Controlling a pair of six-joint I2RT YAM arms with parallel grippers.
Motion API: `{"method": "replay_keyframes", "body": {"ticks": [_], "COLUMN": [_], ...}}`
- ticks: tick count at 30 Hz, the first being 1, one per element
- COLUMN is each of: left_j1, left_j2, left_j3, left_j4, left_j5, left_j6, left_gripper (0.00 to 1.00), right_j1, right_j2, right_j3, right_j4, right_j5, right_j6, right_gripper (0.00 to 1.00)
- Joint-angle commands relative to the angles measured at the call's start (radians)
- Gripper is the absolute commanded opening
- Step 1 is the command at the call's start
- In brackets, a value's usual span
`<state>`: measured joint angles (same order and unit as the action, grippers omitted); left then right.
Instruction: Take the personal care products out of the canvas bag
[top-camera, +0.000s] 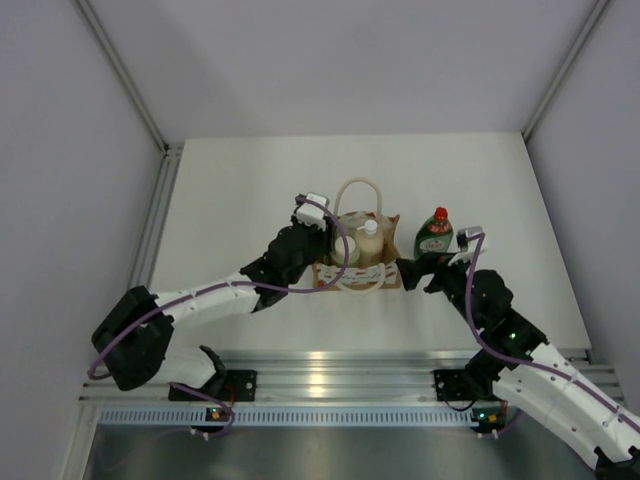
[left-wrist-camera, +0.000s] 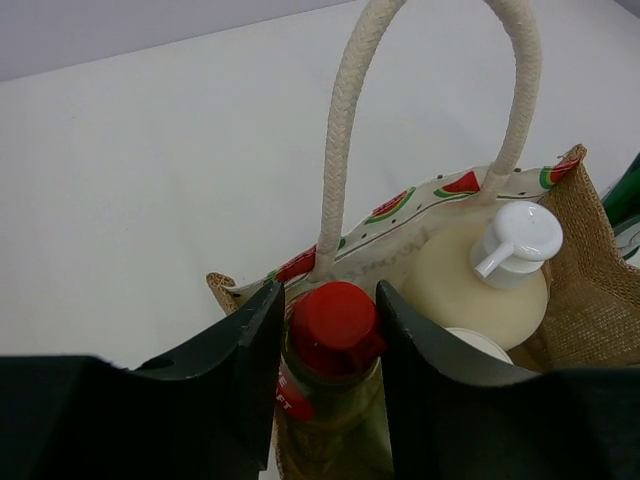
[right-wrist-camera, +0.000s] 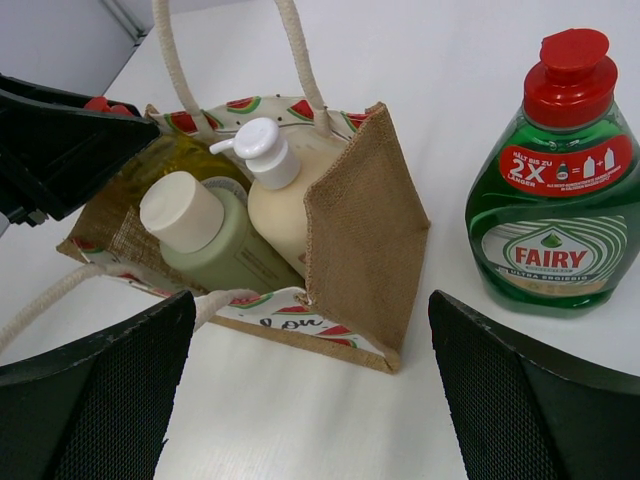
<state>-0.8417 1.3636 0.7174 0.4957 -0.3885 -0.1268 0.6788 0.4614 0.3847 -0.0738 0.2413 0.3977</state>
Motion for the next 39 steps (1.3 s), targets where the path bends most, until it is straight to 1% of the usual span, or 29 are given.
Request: {"method": "replay_keyframes", "body": {"ticks": [1, 10, 23, 31, 39], "left_j1": [-0.011, -0.019, -0.022, -0.022, -0.022], "left_j2": [-0.047, -0.058, -0.055, -0.081, -0.113], "left_j3": [0.028, 0.056, 0.123, 0.143, 0.186], "left_j4": [0.067, 0.083, 0.072, 0.084, 0.053], "left_j5": [-0.012, -0.029, 0.003, 0.005, -0.003], "left_j6": [0.006, 0.032, 0.044, 0.046, 0.046], "left_gripper": [0.0, 0.0, 0.0, 0.0, 0.0], "right_j1": [0.013, 0.013, 0.015, 0.015, 0.013], "right_j2": [0.003, 0.008, -0.003, -0.007, 0.008], "right_j3": [0.0, 0.0, -0.007, -0.01, -0.009], "right_j4": [-0.011, -0.009, -0.009, -0.009, -0.009], "right_j5": [0.01, 0.016, 0.027, 0.032, 0.024], "right_j6": [-0.011, -0.014, -0.014, -0.014, -0.014], "right_gripper": [0.95, 0.95, 0.95, 0.95, 0.95]}}
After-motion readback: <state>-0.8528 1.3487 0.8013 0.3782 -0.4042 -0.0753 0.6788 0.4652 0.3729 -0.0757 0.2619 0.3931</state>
